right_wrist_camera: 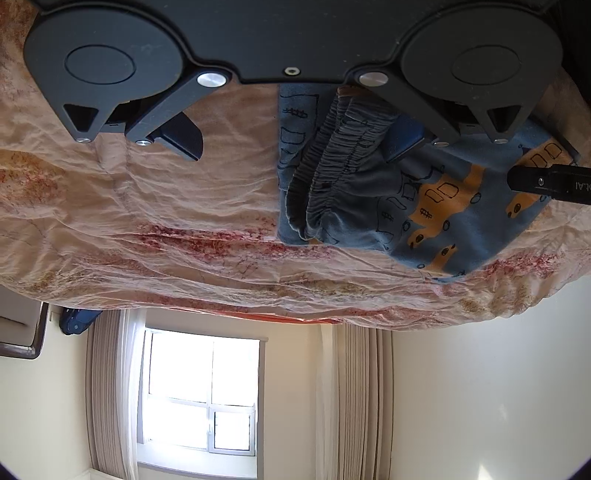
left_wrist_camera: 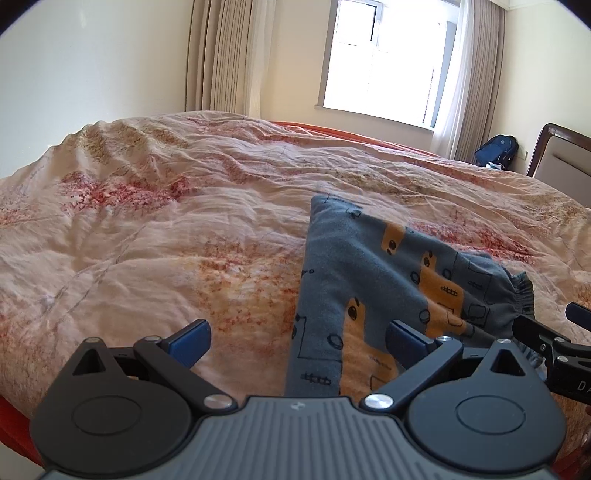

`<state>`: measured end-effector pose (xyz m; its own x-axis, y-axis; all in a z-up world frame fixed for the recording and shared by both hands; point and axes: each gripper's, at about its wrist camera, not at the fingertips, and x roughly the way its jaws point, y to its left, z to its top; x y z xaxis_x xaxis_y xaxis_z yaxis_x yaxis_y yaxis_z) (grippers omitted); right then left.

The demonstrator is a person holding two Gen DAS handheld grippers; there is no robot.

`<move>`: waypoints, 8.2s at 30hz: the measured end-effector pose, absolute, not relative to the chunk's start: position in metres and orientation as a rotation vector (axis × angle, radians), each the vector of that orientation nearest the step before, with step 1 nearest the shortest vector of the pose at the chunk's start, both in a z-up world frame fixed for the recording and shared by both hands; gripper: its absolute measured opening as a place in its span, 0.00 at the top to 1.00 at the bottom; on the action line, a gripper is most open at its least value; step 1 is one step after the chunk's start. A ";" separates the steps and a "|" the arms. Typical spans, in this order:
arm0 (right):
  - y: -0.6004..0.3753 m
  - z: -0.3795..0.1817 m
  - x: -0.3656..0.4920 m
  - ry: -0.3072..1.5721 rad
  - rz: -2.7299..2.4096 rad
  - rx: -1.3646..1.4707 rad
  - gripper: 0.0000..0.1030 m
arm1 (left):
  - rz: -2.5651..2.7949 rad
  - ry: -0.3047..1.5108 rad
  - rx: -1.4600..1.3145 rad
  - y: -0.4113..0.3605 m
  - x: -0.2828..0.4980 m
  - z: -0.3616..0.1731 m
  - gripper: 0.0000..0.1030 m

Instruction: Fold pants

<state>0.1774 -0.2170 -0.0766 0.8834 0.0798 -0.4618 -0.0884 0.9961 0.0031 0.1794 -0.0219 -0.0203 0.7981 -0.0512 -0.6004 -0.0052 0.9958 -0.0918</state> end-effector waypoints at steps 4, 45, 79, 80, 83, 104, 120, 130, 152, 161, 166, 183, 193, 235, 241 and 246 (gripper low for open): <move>-0.216 -0.066 0.183 0.413 0.101 0.004 0.00 | -0.020 0.617 -0.064 -0.024 0.201 -0.011 0.00; -0.224 -0.085 0.184 0.539 0.122 -0.053 0.00 | -0.096 0.701 -0.035 -0.014 0.192 -0.038 0.00; -0.216 -0.086 0.182 0.565 0.060 -0.054 0.00 | -0.107 0.719 -0.112 -0.004 0.191 -0.045 0.00; -0.215 -0.084 0.183 0.565 0.057 -0.059 0.00 | -0.108 0.721 -0.117 -0.003 0.191 -0.046 0.00; -0.211 -0.074 0.183 0.540 0.062 -0.072 0.00 | -0.106 0.724 -0.125 -0.003 0.192 -0.046 0.00; -0.227 -0.071 0.227 0.656 0.043 0.131 0.00 | -0.075 0.688 -0.191 -0.002 0.185 -0.047 0.00; -0.229 -0.077 0.228 0.653 0.051 0.151 0.00 | -0.076 0.675 -0.227 0.001 0.184 -0.047 0.00; -0.230 -0.076 0.228 0.650 0.055 0.157 0.00 | -0.183 0.588 -0.250 0.004 0.182 -0.032 0.00; -0.242 -0.087 0.231 0.636 0.269 0.444 0.05 | -0.216 0.821 -0.125 -0.012 0.218 -0.023 0.00; -0.250 -0.090 0.225 0.648 0.218 0.482 0.35 | -0.228 0.842 -0.084 -0.017 0.217 -0.023 0.10; -0.257 -0.092 0.220 0.639 0.214 0.518 0.40 | -0.225 0.846 -0.100 -0.016 0.217 -0.017 0.26; -0.256 -0.094 0.208 0.594 0.217 0.549 0.63 | -0.198 0.854 -0.069 -0.031 0.212 -0.005 0.81; -0.258 -0.077 0.187 0.488 0.260 0.496 0.81 | -0.138 0.800 0.043 -0.057 0.198 0.011 0.84; -0.245 -0.045 0.314 0.386 0.217 0.331 0.84 | -0.187 0.649 -0.067 -0.039 0.312 -0.006 0.84; -0.242 -0.066 0.324 0.465 0.165 0.332 0.78 | -0.182 0.678 -0.089 -0.026 0.313 -0.015 0.79; -0.246 -0.070 0.320 0.475 0.104 0.331 0.61 | -0.161 0.674 -0.054 -0.028 0.307 -0.007 0.51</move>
<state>0.3200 -0.2461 -0.0699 0.8852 0.1750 -0.4311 -0.0221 0.9414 0.3367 0.3067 -0.0277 -0.0075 0.7692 -0.1656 -0.6172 0.1306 0.9862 -0.1018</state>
